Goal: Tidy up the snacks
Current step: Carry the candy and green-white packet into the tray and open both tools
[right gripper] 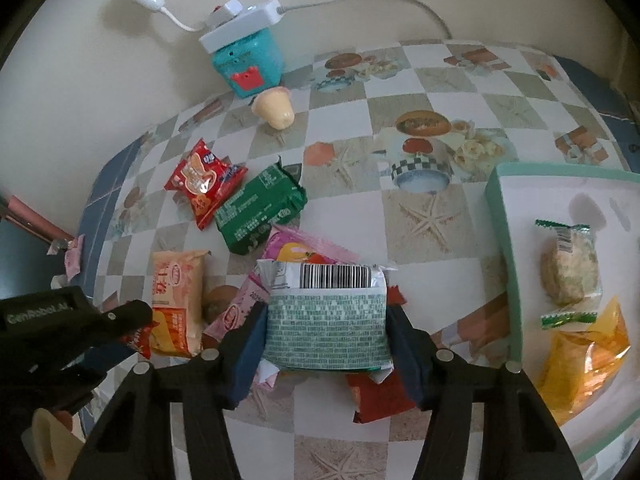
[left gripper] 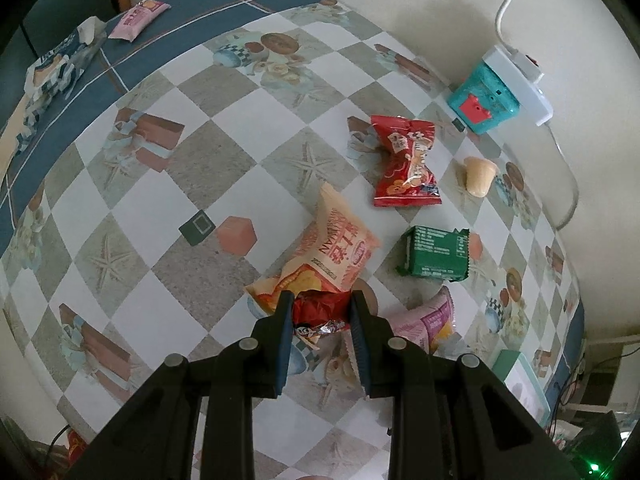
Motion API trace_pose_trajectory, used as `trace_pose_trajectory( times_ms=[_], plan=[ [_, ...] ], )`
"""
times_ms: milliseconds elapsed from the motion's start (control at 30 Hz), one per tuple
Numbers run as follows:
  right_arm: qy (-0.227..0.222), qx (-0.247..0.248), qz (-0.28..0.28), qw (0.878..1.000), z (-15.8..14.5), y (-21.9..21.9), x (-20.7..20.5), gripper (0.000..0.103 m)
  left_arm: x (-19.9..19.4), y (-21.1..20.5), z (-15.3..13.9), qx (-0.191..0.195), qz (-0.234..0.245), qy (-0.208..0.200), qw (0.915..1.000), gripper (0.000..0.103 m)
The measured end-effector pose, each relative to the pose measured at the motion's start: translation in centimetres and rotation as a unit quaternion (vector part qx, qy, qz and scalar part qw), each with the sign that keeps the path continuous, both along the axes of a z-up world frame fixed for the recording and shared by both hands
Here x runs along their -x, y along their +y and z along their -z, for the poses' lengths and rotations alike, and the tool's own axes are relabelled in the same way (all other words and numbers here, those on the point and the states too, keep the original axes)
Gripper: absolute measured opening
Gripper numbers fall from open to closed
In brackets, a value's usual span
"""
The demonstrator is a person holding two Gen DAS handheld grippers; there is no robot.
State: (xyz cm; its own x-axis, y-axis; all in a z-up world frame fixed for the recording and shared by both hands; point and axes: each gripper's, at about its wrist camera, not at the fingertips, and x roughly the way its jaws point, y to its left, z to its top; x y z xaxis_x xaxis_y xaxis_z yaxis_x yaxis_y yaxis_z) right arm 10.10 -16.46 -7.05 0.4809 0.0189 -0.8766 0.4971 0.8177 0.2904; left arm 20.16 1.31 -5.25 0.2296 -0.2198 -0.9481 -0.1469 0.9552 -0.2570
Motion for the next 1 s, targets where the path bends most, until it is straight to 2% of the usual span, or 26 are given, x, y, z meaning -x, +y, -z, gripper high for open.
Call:
trace_pose_trajectory(
  times_ms=[233,467,700,933,1000],
  plan=[
    [-0.023,-0.003,0.012,1.000,-2.5,-1.5,1.0,0.060,0.8,-1.2,-2.3,-0.003,0.018,-0.029,0.9994,0.028],
    [-0.021,0.024,0.060,0.998,-5.5,-4.8,3.6,0.060,2.4,-3.9,-5.3,-0.004,0.059,-0.068,0.9960,0.028],
    [-0.009,0.045,0.125,0.991,-7.2,-10.0,7.9,0.060,5.3,-9.1,-7.0,-0.013,0.120,-0.093,0.9883,0.029],
    [-0.003,0.047,0.186,0.982,-7.3,-15.2,12.6,0.060,8.0,-14.8,-6.5,-0.021,0.180,-0.092,0.9791,0.028],
    [0.004,0.045,0.200,0.979,-6.7,-16.5,13.6,0.060,8.9,-17.2,-6.3,-0.028,0.206,-0.094,0.9736,0.029]
  ],
)
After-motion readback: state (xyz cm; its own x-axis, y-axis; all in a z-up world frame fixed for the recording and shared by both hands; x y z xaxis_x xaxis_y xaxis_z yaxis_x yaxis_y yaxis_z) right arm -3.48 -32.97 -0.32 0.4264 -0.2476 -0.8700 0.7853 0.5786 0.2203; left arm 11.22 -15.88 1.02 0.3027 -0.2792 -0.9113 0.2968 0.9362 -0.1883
